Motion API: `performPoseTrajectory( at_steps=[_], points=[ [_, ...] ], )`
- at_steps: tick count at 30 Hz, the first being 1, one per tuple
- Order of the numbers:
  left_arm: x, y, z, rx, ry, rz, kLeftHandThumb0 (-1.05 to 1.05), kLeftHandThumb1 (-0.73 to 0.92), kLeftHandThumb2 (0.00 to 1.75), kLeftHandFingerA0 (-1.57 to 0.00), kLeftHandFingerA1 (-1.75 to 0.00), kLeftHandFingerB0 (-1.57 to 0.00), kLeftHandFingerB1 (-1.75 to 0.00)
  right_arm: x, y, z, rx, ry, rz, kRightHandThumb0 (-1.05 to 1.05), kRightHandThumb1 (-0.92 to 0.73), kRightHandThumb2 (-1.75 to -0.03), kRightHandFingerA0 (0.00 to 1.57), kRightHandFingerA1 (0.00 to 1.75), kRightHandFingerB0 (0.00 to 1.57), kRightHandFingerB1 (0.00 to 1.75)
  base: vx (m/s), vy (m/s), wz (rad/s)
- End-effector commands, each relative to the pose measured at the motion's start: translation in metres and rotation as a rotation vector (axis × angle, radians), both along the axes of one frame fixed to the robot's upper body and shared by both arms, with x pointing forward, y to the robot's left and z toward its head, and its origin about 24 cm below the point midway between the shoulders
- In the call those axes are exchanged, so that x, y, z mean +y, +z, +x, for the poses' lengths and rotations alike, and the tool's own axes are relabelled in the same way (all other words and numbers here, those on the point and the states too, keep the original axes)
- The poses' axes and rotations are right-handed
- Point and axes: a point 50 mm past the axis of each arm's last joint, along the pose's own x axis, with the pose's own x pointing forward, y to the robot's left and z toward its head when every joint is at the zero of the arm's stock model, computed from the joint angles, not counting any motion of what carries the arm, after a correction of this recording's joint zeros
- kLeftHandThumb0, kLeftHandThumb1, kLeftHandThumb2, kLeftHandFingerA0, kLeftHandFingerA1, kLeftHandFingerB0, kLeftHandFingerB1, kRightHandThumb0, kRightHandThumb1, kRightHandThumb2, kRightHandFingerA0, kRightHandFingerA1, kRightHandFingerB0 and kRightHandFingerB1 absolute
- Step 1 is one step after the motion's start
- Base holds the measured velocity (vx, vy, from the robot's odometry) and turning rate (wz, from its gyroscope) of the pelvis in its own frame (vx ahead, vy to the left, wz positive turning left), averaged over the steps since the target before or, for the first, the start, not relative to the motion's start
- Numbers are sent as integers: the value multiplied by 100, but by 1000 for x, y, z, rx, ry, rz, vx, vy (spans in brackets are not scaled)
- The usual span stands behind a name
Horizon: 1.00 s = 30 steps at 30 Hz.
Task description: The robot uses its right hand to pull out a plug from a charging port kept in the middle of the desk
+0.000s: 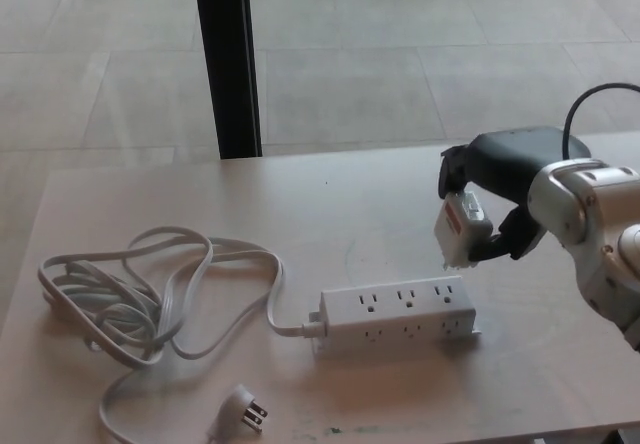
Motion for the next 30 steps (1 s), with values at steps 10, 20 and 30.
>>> performPoseTrajectory(
  at_steps=[10,20,30],
  points=[
    [5,3,-7,-5,19,9,-74,79,65,-76,-45,-60,-38,-67,26,-3,-49,-124,65,-43,-67,-76,90,175,77,111,0,0,0],
    [7,5,-6,-13,16,14,-74,79,65,-75,-45,-62,-39,-96,-24,-19,58,-190,-126,-43,-72,-77,87,160,68,68,0,0,0],
    [7,6,-1,-23,16,13,-76,78,64,-76,-46,-61,-39,-66,-75,-30,70,-22,-472,-49,-75,-68,85,162,65,77,0,0,0]
  ],
)
